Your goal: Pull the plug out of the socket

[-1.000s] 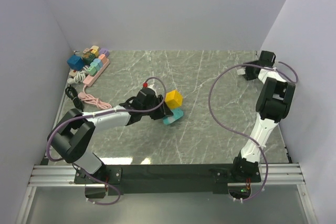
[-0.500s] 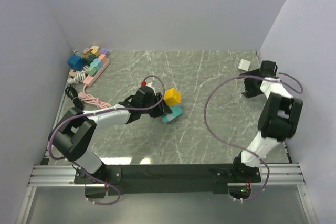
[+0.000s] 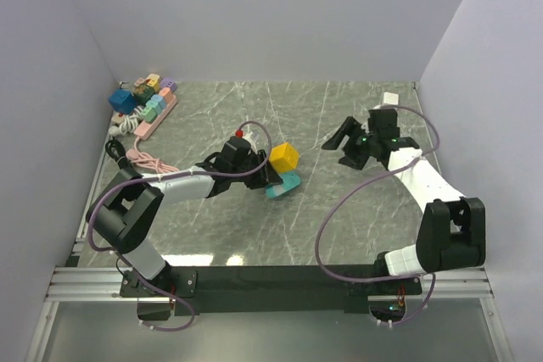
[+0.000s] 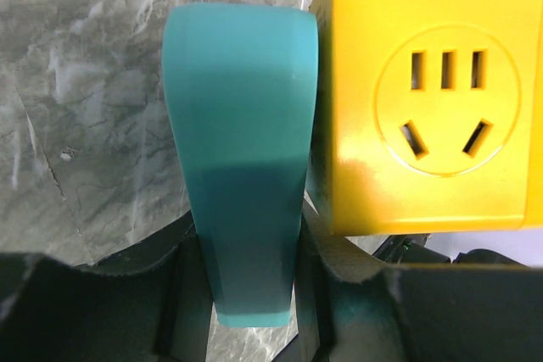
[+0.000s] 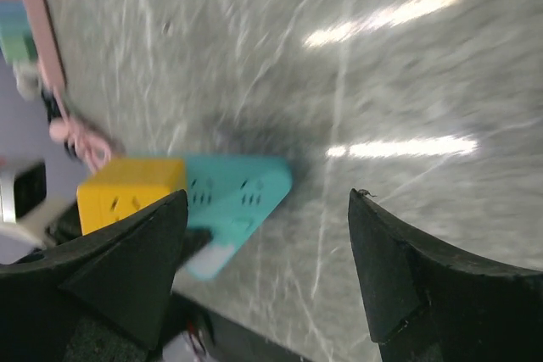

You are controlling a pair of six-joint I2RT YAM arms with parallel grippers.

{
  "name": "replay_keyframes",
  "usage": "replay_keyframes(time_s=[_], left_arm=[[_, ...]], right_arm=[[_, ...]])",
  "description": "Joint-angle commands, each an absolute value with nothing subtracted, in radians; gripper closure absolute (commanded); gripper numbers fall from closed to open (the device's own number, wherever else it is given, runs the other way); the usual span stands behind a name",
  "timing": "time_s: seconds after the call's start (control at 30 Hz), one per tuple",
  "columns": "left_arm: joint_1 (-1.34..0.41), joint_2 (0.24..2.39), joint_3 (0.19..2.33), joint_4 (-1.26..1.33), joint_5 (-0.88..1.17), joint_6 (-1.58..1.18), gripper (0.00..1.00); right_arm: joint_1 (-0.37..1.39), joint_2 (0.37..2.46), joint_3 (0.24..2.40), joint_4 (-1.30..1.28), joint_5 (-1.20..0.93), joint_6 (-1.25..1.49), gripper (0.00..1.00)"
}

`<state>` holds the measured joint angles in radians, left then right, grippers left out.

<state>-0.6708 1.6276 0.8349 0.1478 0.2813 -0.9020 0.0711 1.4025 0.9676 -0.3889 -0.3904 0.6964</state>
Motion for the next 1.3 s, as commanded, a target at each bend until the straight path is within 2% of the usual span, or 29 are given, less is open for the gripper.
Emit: replay_keyframes(time_s=[0.0, 0.3, 0.8, 0.9, 0.97, 1.0, 1.03, 1.13, 1.27], left_arm=[[-0.675, 1.638, 0.856, 0.126, 0.292, -0.865, 1.0], [-0.706, 1.657, 0.897, 0.071, 0.21, -0.858, 1.0], [-0.738, 1.644, 0.902, 0.094, 0.187, -0.88, 0.99], [-0.739, 1.637, 0.897, 0.1, 0.18, -0.881, 1.0], [-0.739, 1.635, 0.899, 0.092, 0.173, -0.879, 0.99], [-0.739, 1.635, 0.897, 0.086, 0.167, -0.876, 1.0], [-0.739, 1.634, 0.893, 0.084, 0.164, -0.876, 1.0], [-0.738, 1.632, 0.865, 0.09, 0.143, -0.877, 1.0], [-0.704, 1.658, 0.801, 0.118, 0.146, -0.89, 1.0]], right_arm=[[0.13, 1.336, 0.96, -0.35, -0.459, 0.692, 0.17], [0.325, 1.321, 0.983, -0.29, -0.397, 0.91, 0.15], [0.477, 1.575, 1.16, -0.371, -0.347, 0.979, 0.14], [0.503, 1.629, 1.16, -0.338, -0.359, 0.988, 0.24], [0.511, 1.653, 1.155, -0.316, -0.371, 0.991, 0.4], [0.509, 1.655, 1.144, -0.308, -0.379, 0.992, 0.52], [0.511, 1.651, 1.141, -0.302, -0.383, 0.992, 0.71], [0.503, 1.625, 1.149, -0.334, -0.357, 0.959, 1.0], [0.453, 1.577, 1.166, -0.362, -0.391, 0.911, 1.0]])
